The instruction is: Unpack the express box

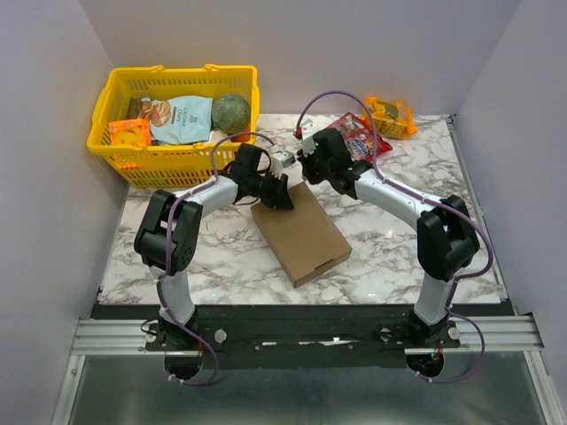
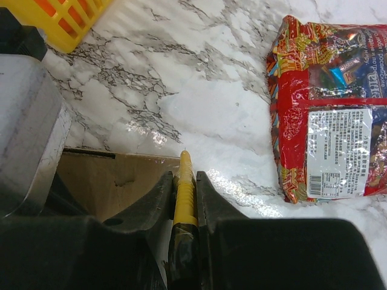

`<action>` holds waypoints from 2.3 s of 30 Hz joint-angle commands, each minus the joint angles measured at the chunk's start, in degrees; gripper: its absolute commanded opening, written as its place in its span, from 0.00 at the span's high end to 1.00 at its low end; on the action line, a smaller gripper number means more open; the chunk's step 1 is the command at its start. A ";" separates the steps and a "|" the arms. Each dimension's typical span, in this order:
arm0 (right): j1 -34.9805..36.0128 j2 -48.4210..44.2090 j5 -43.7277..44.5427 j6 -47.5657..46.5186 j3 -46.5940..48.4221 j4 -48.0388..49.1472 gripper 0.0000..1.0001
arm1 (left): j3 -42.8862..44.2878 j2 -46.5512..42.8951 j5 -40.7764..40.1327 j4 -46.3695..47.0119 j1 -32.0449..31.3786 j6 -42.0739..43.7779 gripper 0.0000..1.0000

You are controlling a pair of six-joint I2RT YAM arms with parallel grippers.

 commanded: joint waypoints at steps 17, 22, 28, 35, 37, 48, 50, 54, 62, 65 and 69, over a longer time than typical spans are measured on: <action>0.70 -0.99 -2.10 4.49 -1.03 -10.32 1.00 | -0.28 4.47 -6.15 -3.14 0.37 0.47 0.83; 1.14 -2.04 -1.84 4.22 -1.12 -13.05 1.00 | 0.16 5.35 -7.91 -3.13 0.37 -1.55 0.93; 1.32 -2.92 -0.79 3.96 -0.33 -17.52 0.99 | 0.16 5.87 -10.63 -2.87 0.37 -2.34 1.00; 1.49 -4.85 -1.31 3.96 0.37 -23.68 1.00 | -0.28 6.05 -14.32 -1.38 0.37 -4.36 1.00; 1.58 -5.29 -1.58 3.87 0.64 -25.44 1.00 | -0.28 6.14 -16.07 -1.29 0.37 -4.89 1.00; 3.34 -10.30 -1.93 3.08 -2.08 -33.17 1.00 | -2.21 4.12 -19.86 0.91 0.37 -6.91 1.00; 3.43 -11.53 -1.93 2.99 -2.87 -34.23 1.00 | -2.83 3.42 -19.86 1.26 0.37 -6.91 1.00; 3.51 -13.56 -2.63 2.73 -5.85 -34.06 1.00 | -3.44 2.19 -18.55 1.79 0.37 -6.65 1.00; 3.51 -10.14 0.88 -1.31 -3.15 -28.61 0.99 | -6.51 -6.40 -8.55 7.21 0.37 -8.06 0.92; 3.51 -7.76 0.88 -3.06 0.81 -27.99 0.99 | -10.46 -12.29 -1.01 12.31 0.37 -5.26 0.84; 3.51 -4.43 0.97 -4.30 5.55 -26.59 1.00 | -14.16 -16.45 5.25 13.39 0.02 0.02 0.76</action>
